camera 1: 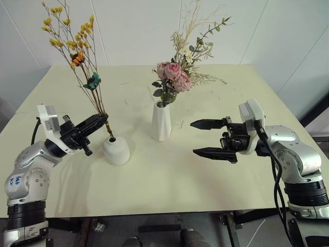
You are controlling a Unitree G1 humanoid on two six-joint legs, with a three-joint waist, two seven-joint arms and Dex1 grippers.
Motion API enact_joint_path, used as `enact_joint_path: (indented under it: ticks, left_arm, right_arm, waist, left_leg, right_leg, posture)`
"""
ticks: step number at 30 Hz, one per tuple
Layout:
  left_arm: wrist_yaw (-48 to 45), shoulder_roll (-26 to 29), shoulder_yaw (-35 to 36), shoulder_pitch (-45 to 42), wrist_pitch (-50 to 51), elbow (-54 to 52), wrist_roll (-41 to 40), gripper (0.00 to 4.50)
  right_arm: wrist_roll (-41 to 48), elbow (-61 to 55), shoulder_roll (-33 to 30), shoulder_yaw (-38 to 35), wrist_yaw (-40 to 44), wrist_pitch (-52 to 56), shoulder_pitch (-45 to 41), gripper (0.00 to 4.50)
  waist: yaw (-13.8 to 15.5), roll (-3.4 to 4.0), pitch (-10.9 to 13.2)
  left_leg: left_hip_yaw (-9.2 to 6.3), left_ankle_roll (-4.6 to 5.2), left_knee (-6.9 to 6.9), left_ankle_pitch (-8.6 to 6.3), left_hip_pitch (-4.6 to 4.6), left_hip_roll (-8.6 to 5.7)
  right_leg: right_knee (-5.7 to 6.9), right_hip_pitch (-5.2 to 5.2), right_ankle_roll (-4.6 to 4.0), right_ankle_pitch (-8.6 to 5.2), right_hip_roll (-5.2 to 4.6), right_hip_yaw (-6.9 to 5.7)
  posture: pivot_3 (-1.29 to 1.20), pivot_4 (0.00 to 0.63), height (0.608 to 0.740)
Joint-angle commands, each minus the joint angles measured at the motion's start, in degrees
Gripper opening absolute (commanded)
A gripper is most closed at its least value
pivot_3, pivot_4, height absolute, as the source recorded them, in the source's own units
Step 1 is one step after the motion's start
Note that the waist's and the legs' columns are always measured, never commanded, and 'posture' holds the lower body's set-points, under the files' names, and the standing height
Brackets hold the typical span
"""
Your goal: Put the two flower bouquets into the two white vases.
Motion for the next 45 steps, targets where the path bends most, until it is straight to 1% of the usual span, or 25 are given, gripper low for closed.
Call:
enact_joint_path:
  ticks: [1,11,19,32,40,45]
  left_arm:
    - [-0.5,-0.5,0.1,0.2,-1.9,-0.5,1.1,0.01]
    - [-0.4,-2.2,0.2,-0.1,-5.3,3.2,4.1,0.01]
    - [-0.3,-4.2,-1.5,0.3,-5.4,3.0,4.3,0.01]
    - [-0.5,-1.5,0.2,3.3,-0.8,-4.8,1.8,0.01]
    - [0.2,-0.6,1.6,3.0,-2.7,-3.6,3.0,0.01]
    - [-0.2,-1.0,0.8,3.9,-2.0,-4.2,2.8,0.01]
  right_arm:
    - [1.2,-1.9,0.4,-1.6,-0.7,-0.6,-0.4,4.50]
    - [1.3,-2.2,0.9,-1.8,-1.9,-1.1,0.4,4.50]
    - [1.0,-2.4,1.6,-1.6,-2.1,-1.7,1.0,4.50]
    - [0.4,-2.1,2.1,-1.2,-2.2,-3.4,2.4,4.50]
    - [0.0,-1.3,2.9,-0.9,-2.4,-4.3,2.3,4.50]
    - [-0.3,-1.1,3.2,-0.7,-2.4,-4.5,2.1,4.50]
  waist:
    - [0.0,0.00,0.0]
    - [0.0,0.00,0.0]
    - [0.1,0.00,0.0]
    - [0.0,0.00,0.0]
    - [0.0,0.00,0.0]
    - [0.0,0.00,0.0]
  left_leg:
    - [0.00,0.00,0.00,0.00,0.00,0.00]
    - [0.00,0.00,0.00,0.00,0.00,0.00]
    - [0.00,0.01,0.01,0.01,0.02,0.00]
    - [-0.01,0.02,0.00,0.01,0.04,0.00]
    - [-0.01,0.02,0.00,0.01,0.03,0.00]
    - [-0.01,0.02,0.00,0.01,0.03,0.00]
  right_leg:
    - [0.00,0.00,0.00,0.00,0.00,0.00]
    - [-0.01,0.01,0.00,0.00,0.00,0.00]
    - [0.00,0.03,0.00,0.00,0.00,0.00]
    - [0.00,0.05,0.00,0.00,0.00,0.00]
    - [-0.03,0.04,0.00,0.00,0.00,0.00]
    - [-0.03,0.04,0.00,0.00,0.00,0.00]
  posture:
    - [0.00,0.150,0.740]
    - [0.00,0.150,0.740]
    - [0.00,0.150,0.740]
    - [0.00,0.150,0.740]
    - [0.00,0.150,0.740]
    - [0.00,0.150,0.740]
